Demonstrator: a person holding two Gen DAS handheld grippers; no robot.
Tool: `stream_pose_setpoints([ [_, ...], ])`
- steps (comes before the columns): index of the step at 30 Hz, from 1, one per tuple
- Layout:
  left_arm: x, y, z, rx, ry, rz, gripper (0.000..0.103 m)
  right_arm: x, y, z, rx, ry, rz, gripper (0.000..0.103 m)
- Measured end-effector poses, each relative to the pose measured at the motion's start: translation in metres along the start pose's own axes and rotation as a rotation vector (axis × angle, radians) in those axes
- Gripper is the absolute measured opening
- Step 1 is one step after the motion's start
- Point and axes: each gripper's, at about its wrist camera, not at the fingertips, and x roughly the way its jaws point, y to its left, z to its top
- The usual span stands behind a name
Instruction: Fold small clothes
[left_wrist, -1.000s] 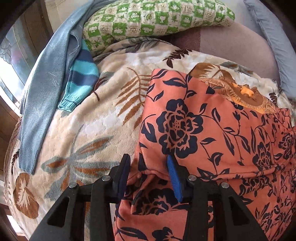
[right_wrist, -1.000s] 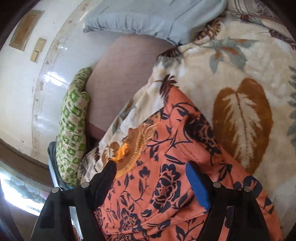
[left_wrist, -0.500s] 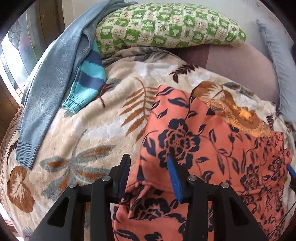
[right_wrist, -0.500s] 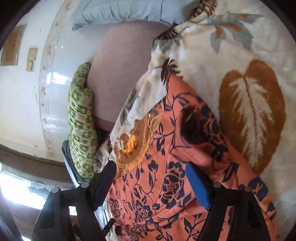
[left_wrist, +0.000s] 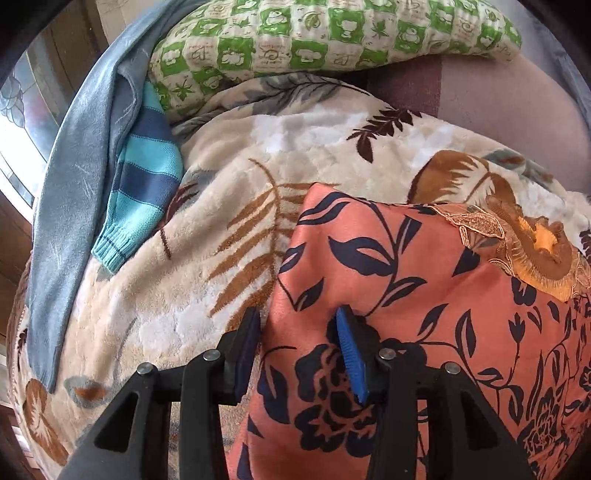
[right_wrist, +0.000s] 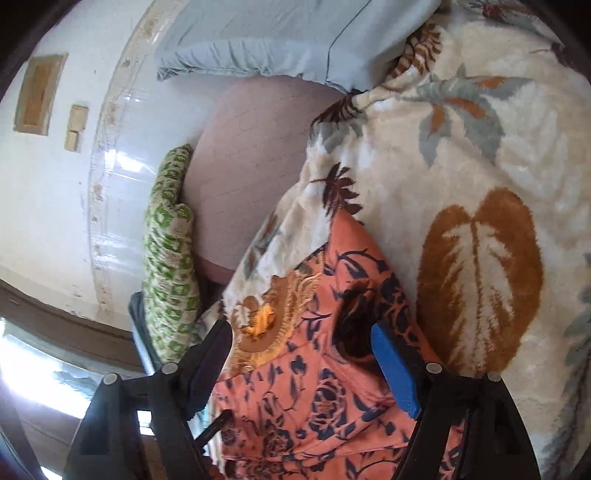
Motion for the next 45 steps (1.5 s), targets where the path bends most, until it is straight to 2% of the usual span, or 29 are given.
stream_pose_setpoints([
  [2,-0.002,0.001,-0.001,0.021,-0.007,0.028,0.046,0.014,-0.007,-0.001,0.003,0.056,0.010,0.080],
  [4,-0.005,0.003,-0.001,0.055,-0.028,0.119,0.045,0.032,-0.013,-0.006,0.003,0.140,0.029,0.080],
  [5,-0.005,0.008,-0.001,0.056,-0.033,0.141,0.044,0.037,-0.014,-0.009,0.002,0.157,0.028,0.079],
  [7,0.000,0.024,-0.002,0.019,-0.012,0.152,0.042,0.038,-0.014,-0.012,-0.029,0.161,-0.058,0.055],
  [8,0.004,0.033,-0.004,0.002,0.019,0.195,0.034,0.036,-0.014,-0.012,-0.043,0.165,-0.113,0.030],
  [9,0.007,0.042,-0.006,-0.022,0.037,0.190,0.035,0.034,-0.017,-0.010,-0.042,0.174,-0.149,0.027],
  [11,0.001,0.053,-0.010,-0.058,0.021,0.146,0.034,0.035,-0.022,-0.008,-0.060,0.213,-0.203,0.021],
  [14,-0.018,0.054,-0.017,-0.061,-0.019,0.087,0.034,0.034,-0.020,-0.009,-0.085,0.236,-0.238,0.020],
  [17,-0.048,0.043,-0.023,-0.049,-0.106,0.028,0.034,0.016,-0.004,-0.007,-0.090,0.201,-0.293,0.024],
  [19,-0.064,0.028,-0.027,-0.013,-0.143,-0.025,0.034,-0.004,0.010,-0.003,-0.136,0.109,-0.306,0.025],
  [20,-0.069,0.018,-0.030,0.010,-0.149,-0.050,0.034,-0.012,0.019,-0.003,-0.174,0.056,-0.301,0.029],
  [22,-0.071,-0.001,-0.035,0.048,-0.142,-0.088,0.036,-0.020,0.035,-0.006,-0.244,0.002,-0.271,0.052],
  [23,-0.069,-0.009,-0.038,0.065,-0.130,-0.095,0.037,-0.018,0.040,-0.010,-0.265,0.017,-0.223,0.074],
  [25,-0.055,-0.024,-0.042,0.097,-0.086,-0.068,0.037,-0.004,0.043,-0.018,-0.259,0.099,-0.135,0.075],
  [26,-0.045,-0.029,-0.045,0.115,-0.052,-0.050,0.038,0.007,0.043,-0.023,-0.249,0.143,-0.125,0.075],
  [27,-0.035,-0.033,-0.049,0.141,-0.025,-0.031,0.040,0.019,0.041,-0.029,-0.243,0.186,-0.138,0.075],
  [29,-0.034,-0.041,-0.054,0.204,-0.070,0.016,0.041,0.049,0.034,-0.041,-0.256,0.288,-0.232,0.075],
  [30,-0.035,-0.045,-0.054,0.228,-0.063,0.035,0.041,0.059,0.028,-0.045,-0.268,0.317,-0.264,0.075],
  [32,-0.042,-0.041,-0.051,0.229,-0.034,0.012,0.041,0.057,0.030,-0.047,-0.278,0.297,-0.261,0.074],
  [34,-0.059,-0.029,-0.053,0.185,-0.019,-0.053,0.041,0.045,0.040,-0.045,-0.288,0.269,-0.209,0.074],
  [36,-0.079,-0.011,-0.060,0.146,-0.005,-0.083,0.043,0.025,0.047,-0.046,-0.322,0.231,-0.164,0.074],
  [38,-0.103,0.012,-0.076,0.128,0.003,-0.099,0.055,0.001,0.048,-0.051,-0.344,0.219,-0.138,0.074],
  [39,-0.115,0.027,-0.087,0.125,-0.001,-0.097,0.058,-0.014,0.046,-0.055,-0.347,0.217,-0.110,0.074],
  [41,-0.139,0.056,-0.113,0.121,0.000,-0.071,0.070,-0.045,0.039,-0.062,-0.357,0.217,-0.072,0.075],
  [45,-0.174,0.115,-0.169,0.073,0.024,-0.047,0.072,-0.115,0.013,-0.084,-0.385,0.231,-0.039,0.075],
])
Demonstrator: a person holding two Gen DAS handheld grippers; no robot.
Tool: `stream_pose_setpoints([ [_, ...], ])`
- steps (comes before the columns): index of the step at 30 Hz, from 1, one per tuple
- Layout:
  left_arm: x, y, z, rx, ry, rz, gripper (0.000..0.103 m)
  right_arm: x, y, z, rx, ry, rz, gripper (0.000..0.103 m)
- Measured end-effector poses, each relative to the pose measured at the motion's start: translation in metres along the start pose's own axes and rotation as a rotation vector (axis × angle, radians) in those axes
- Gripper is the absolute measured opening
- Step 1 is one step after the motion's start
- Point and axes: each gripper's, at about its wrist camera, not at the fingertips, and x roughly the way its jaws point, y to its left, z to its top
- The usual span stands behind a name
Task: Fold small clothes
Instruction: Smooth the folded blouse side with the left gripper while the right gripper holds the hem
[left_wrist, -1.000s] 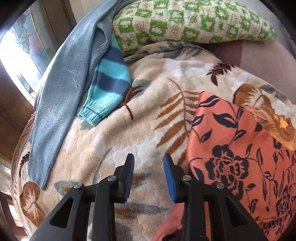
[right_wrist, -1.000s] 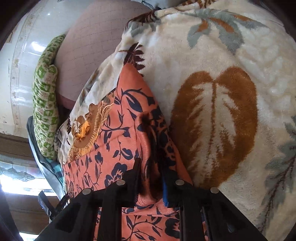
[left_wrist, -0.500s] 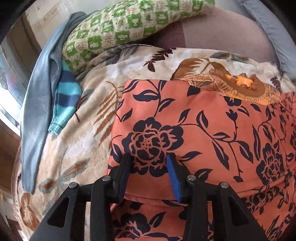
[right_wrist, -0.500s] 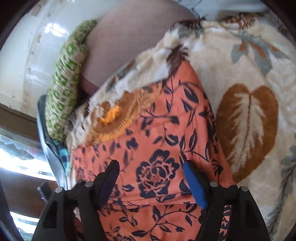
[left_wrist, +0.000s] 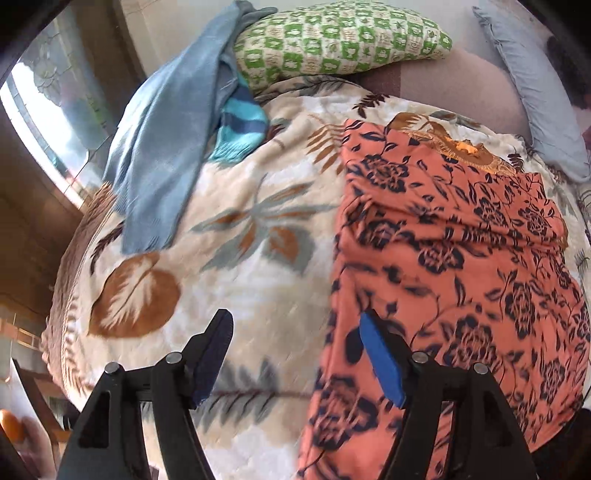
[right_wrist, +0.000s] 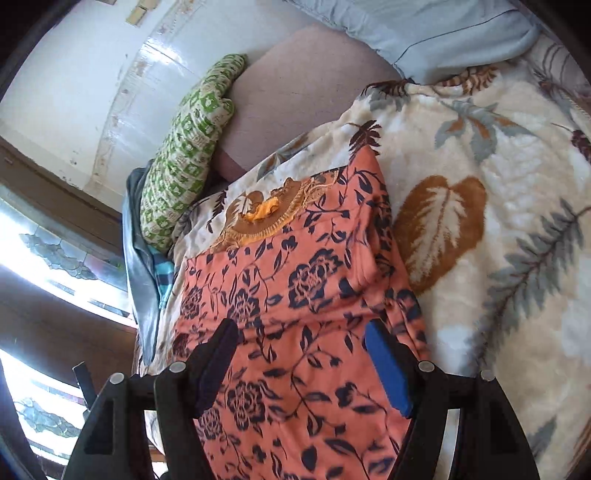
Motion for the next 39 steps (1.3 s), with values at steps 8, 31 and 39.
stream_pose_setpoints([
  [8,-0.029,0.032,-0.091,-0.130,0.084,-0.154,0.076,-0.105,-0.027,-0.096,0.017,0.034,0.029,0.075],
  [31,0.036,0.028,-0.112,-0.148,0.254,-0.405,0.032,-0.028,-0.075,-0.157,0.085,0.220,-0.014,0.045],
  [39,0.035,0.020,-0.111,-0.068,0.205,-0.424,0.009,-0.005,-0.073,-0.157,0.105,0.259,0.038,0.058],
])
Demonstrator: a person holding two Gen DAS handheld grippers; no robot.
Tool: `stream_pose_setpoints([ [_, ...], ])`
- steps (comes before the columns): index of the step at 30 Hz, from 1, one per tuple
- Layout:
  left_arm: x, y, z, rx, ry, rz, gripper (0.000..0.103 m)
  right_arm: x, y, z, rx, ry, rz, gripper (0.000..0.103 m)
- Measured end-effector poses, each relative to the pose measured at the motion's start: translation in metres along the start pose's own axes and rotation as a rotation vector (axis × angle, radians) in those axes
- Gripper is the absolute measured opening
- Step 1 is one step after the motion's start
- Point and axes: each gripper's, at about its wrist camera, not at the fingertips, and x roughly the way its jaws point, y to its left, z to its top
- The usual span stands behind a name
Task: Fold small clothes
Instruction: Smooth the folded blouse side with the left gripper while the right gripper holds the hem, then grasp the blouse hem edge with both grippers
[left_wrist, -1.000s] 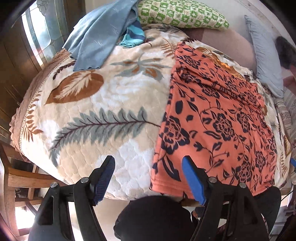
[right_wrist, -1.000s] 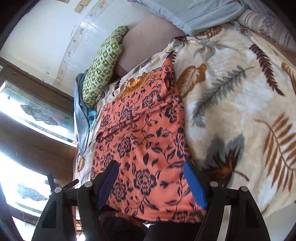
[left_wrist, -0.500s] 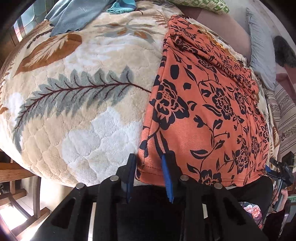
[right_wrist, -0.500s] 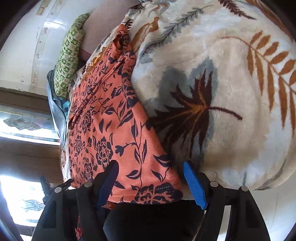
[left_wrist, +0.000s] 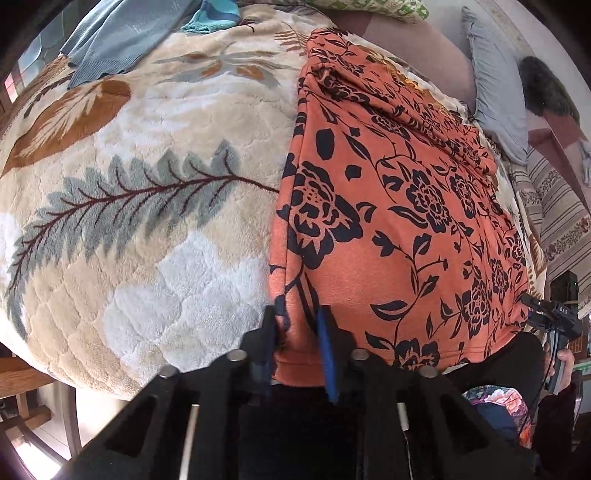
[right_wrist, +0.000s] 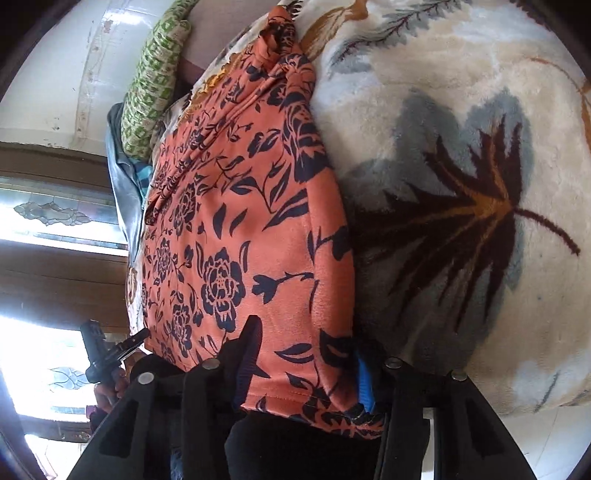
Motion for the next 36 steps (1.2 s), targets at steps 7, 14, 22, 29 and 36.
stream_pose_setpoints([
  [7,-0.004,-0.004,0.004,0.011,-0.010,-0.009,0.007,-0.005,0.009,-0.001,0.003,-0.022,0.002,0.036],
  [14,-0.042,0.004,0.030,-0.058,-0.096,-0.168,0.007,-0.024,0.041,0.015,0.015,-0.054,0.239,0.031],
  [22,-0.067,-0.003,0.092,-0.059,-0.164,-0.213,0.007,-0.038,0.073,0.066,0.000,-0.136,0.247,0.030],
  [29,-0.053,-0.001,0.076,-0.043,-0.127,-0.173,0.007,-0.049,0.061,0.055,-0.018,-0.088,-0.077,0.087],
  [36,-0.063,0.012,0.040,-0.099,-0.145,-0.184,0.007,-0.012,0.097,0.004,-0.154,0.030,-0.265,0.087],
])
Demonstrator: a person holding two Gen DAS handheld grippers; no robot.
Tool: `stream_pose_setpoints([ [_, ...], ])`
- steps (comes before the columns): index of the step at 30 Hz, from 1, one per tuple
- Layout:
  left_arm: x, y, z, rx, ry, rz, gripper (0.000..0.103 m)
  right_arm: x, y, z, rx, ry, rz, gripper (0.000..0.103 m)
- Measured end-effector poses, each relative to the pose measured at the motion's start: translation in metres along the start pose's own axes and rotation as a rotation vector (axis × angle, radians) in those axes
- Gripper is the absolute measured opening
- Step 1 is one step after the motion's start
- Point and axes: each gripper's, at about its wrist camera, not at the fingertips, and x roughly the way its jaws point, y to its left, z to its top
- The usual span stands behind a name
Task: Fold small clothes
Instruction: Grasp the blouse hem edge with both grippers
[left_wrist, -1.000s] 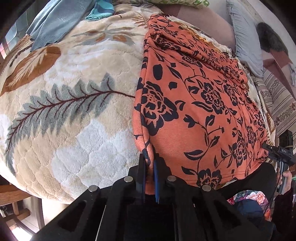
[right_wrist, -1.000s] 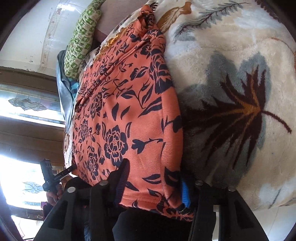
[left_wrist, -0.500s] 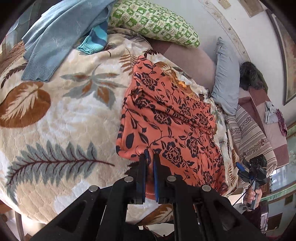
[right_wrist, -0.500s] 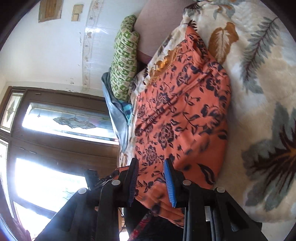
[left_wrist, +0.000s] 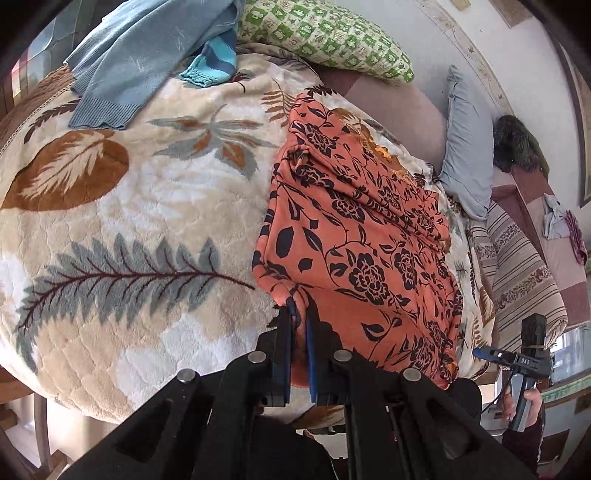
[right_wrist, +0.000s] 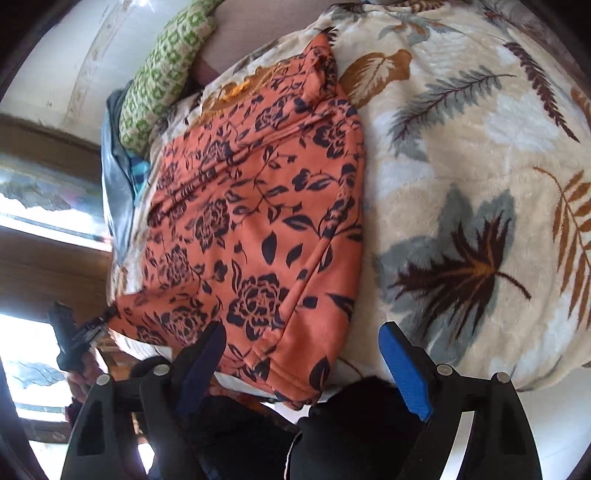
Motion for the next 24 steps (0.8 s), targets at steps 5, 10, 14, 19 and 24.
stream_pose_setpoints([
  [5,-0.012,-0.005,-0.006,0.008,-0.028,-0.016,0.007,0.032,0.045,-0.027,-0.183,0.066,-0.161,0.087],
  [10,-0.015,-0.006,-0.005,0.002,-0.039,-0.027,0.007,0.068,0.050,-0.033,-0.278,0.060,-0.325,0.080],
  [14,-0.017,-0.004,-0.002,0.001,-0.042,-0.049,0.007,0.049,0.017,-0.026,-0.156,0.056,-0.210,0.034],
  [19,-0.014,-0.005,0.015,-0.020,-0.054,-0.081,0.007,0.011,-0.040,0.001,0.104,-0.035,0.058,0.024],
  [24,-0.009,-0.012,0.039,-0.029,-0.071,-0.093,0.007,0.022,-0.058,0.010,0.231,-0.011,0.165,0.024],
])
